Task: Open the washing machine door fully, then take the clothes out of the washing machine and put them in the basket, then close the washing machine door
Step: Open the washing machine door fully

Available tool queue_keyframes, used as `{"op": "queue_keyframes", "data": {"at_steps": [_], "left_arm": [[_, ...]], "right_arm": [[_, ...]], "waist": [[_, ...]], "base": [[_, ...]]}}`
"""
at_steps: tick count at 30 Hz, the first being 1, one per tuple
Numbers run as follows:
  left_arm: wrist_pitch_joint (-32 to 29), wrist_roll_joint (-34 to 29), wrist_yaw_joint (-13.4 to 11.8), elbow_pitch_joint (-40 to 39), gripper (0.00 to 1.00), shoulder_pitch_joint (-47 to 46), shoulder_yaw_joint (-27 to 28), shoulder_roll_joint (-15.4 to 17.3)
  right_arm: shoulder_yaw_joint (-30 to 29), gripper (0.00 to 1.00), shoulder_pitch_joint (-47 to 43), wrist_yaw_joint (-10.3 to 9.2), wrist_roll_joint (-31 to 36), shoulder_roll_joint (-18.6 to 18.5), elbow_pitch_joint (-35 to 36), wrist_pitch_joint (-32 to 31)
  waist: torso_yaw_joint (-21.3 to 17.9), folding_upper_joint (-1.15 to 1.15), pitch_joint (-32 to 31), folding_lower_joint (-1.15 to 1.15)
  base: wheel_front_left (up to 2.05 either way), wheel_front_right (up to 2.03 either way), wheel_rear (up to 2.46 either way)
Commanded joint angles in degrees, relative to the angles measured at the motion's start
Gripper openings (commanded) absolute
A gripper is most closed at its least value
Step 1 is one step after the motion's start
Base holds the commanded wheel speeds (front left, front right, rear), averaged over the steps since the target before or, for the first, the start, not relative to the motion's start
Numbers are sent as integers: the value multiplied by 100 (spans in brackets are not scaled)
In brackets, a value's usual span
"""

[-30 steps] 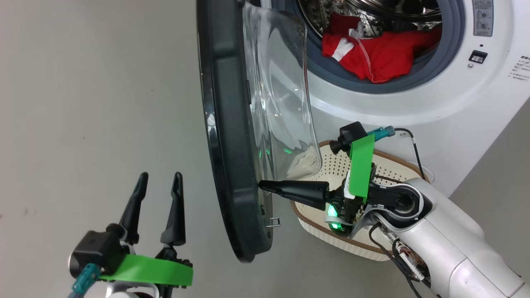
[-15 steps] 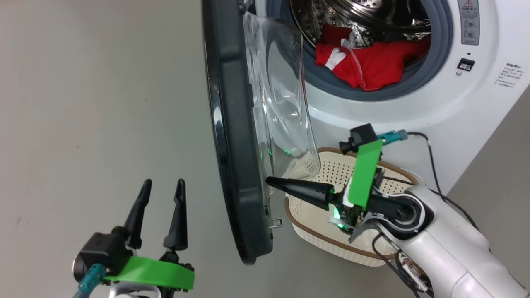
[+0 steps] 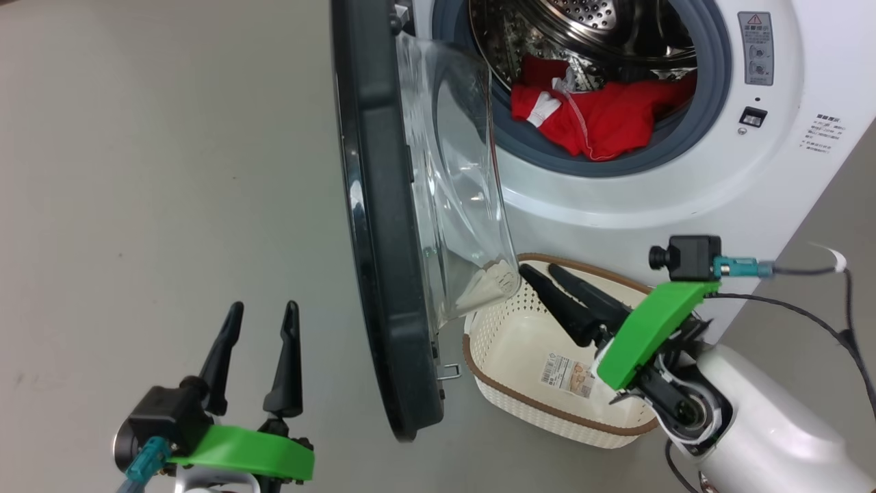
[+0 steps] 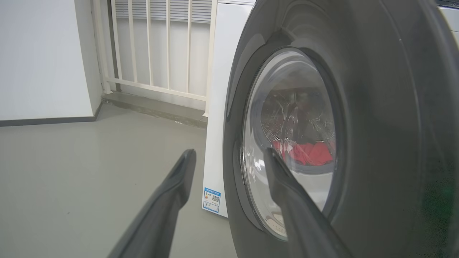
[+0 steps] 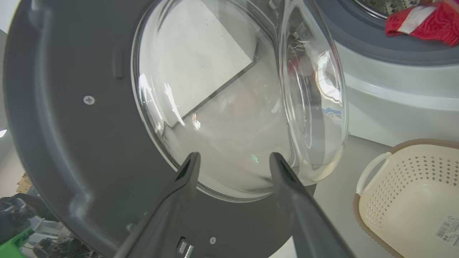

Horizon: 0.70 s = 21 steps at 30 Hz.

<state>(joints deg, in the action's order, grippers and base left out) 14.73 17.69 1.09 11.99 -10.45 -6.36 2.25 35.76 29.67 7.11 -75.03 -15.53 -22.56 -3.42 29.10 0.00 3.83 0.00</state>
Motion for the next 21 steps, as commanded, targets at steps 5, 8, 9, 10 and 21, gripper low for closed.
{"op": "queue_keyframes", "data": {"at_steps": [5,8,9,10,21], "left_arm": [[27,-58,-1,-125,100,-59,240,114],[27,-77,-8,-156,100,-22,263,112],[27,-78,-9,-161,100,-8,268,111],[27,-79,-11,-164,100,4,273,109],[27,-136,31,-188,100,30,334,107]], "right_arm": [[87,100,2,37,1116,35,-424,1055],[13,100,-9,37,1622,150,-768,1485],[-39,100,-15,37,1815,181,-879,1592],[-100,100,-24,37,2016,217,-969,1676],[-1905,100,-557,37,4675,777,-708,1840]], "waist": [[-56,0,-72,0],[-70,0,-122,0],[-73,0,-137,0],[-78,0,-149,0],[-125,0,-154,0]], "base": [[0,0,0],[0,0,0],[0,0,0],[0,0,0],[0,0,0]]}}
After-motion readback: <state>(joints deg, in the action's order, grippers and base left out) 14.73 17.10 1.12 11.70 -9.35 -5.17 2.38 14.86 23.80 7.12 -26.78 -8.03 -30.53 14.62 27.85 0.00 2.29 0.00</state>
